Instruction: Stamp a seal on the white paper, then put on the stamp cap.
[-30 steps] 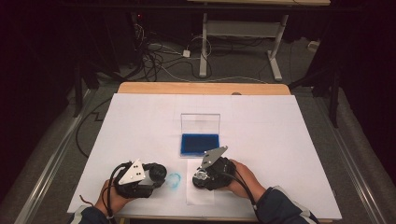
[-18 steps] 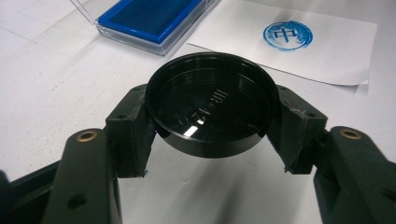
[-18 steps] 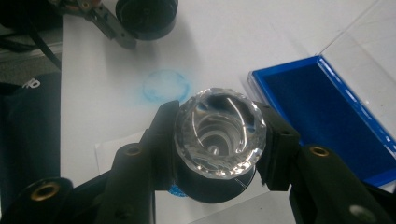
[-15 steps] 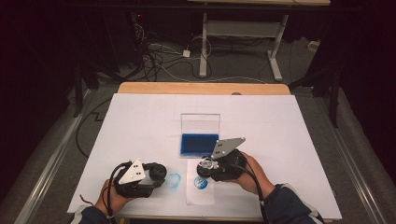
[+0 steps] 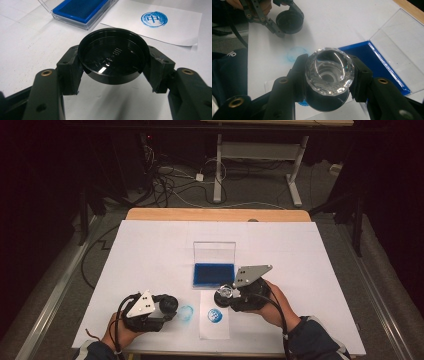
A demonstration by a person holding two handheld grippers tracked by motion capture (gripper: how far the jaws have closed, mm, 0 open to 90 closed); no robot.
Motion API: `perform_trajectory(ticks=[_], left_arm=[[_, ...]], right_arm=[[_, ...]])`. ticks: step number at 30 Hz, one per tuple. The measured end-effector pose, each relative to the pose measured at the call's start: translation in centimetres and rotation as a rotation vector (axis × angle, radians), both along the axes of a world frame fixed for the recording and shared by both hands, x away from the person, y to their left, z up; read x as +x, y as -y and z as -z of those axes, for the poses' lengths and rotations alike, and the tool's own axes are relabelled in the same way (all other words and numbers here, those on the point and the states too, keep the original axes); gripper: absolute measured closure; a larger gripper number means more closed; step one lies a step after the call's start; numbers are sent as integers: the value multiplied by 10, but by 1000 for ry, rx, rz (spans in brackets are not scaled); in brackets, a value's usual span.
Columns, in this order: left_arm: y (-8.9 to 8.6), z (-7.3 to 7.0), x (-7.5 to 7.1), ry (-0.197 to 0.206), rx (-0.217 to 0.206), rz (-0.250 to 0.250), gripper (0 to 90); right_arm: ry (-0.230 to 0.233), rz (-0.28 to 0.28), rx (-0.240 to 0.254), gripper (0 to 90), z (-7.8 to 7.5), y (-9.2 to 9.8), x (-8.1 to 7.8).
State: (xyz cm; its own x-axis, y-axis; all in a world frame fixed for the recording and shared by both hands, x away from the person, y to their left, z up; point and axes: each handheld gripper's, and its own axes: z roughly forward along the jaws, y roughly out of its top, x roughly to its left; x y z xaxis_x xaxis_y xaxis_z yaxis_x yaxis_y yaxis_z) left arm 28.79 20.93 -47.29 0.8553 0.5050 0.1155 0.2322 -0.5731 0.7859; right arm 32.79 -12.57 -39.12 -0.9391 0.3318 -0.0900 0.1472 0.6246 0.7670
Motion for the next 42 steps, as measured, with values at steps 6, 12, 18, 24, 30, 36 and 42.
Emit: perform_trajectory(ticks=[6,12,18,24,30,36,42], left_arm=[[-1,1,3,-7,-3,-1,363],[-5,0,3,-2,-10,-10,363],[-2,0,4,-1,-2,-1,363],[-1,0,4,-3,-3,3,363],[2,1,5,-7,0,9,363],[5,0,9,-9,-8,15,363],[7,-1,10,-9,-9,13,363]], right_arm=[[2,8,12,560,-4,3,3],[8,14,25,561,-8,7,5],[14,17,30,561,-11,12,5],[17,16,35,561,-12,14,4],[26,21,52,561,-16,17,4],[32,20,68,561,-19,22,5],[39,21,76,561,-22,23,4]])
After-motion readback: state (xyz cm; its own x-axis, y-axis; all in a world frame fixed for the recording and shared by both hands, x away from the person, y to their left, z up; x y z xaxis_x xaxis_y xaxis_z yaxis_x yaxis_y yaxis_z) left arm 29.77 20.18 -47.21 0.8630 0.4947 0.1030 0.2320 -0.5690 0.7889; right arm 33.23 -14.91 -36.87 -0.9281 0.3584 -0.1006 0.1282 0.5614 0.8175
